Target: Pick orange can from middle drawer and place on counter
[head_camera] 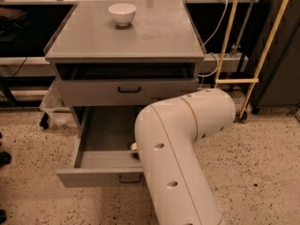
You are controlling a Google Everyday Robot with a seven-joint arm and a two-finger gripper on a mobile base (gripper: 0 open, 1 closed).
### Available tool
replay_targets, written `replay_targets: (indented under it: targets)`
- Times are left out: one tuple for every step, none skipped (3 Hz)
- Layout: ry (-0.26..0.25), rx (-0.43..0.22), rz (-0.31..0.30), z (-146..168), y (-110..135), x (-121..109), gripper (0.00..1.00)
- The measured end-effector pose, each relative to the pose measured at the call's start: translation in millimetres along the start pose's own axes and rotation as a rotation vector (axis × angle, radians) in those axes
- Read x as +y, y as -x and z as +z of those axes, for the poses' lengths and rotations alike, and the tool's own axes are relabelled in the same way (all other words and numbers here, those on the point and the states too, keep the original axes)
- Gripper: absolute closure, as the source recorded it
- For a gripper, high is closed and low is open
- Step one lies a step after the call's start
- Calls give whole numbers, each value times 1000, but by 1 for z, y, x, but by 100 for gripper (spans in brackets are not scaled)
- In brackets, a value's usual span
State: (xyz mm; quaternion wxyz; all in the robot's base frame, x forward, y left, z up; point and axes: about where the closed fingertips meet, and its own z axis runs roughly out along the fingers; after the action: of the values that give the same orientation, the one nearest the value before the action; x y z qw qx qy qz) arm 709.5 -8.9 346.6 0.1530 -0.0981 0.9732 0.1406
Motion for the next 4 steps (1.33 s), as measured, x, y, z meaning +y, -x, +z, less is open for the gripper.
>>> replay_targets:
  targets:
    - [0,4,2,1,-2,0,0]
    - [-3,33,28,2,-14,-8,0]
    - [-3,33,28,-1,-13,-7,0]
    - [-3,33,28,-1,-13,-7,19]
